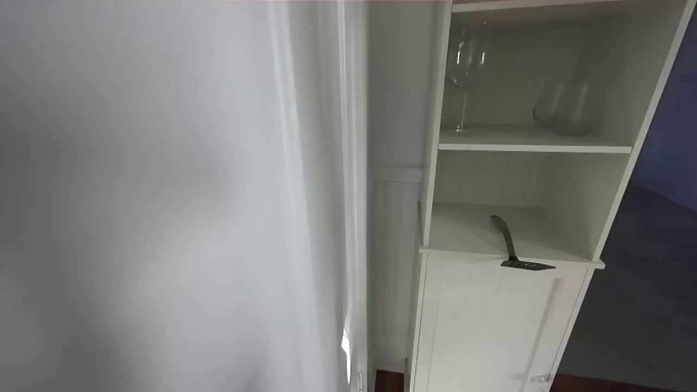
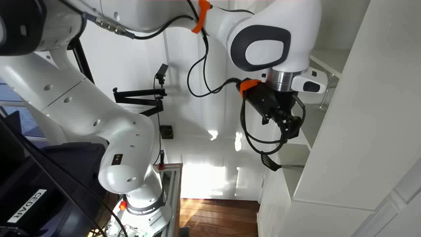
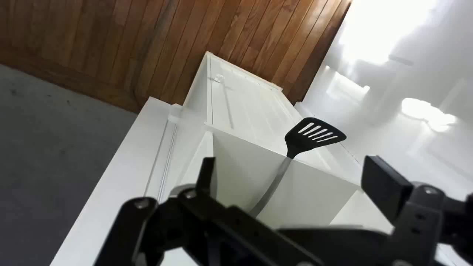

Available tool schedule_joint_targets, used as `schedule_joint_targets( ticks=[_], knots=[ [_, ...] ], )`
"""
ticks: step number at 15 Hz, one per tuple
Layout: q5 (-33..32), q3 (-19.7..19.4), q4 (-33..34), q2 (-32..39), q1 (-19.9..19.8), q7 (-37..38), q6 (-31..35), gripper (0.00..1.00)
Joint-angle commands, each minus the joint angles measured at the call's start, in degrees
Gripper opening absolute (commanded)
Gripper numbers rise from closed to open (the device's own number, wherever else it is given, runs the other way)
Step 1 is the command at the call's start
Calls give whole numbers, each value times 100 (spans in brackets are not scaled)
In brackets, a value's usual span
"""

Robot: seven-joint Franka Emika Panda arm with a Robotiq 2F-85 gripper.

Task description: Move the spatula to the top shelf

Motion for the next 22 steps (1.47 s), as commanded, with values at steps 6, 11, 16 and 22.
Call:
schedule_joint_targets(
  ticks=[6,11,16,22],
  knots=[
    [227,-27,11,138,-4,7,24,100],
    [1418,-190,-242,910,30,129,5,100],
    [2799,-260,-475,1849,-20,-31,337,100],
    [5087,-160,-617,2873,-173,-716,538,100]
  ],
)
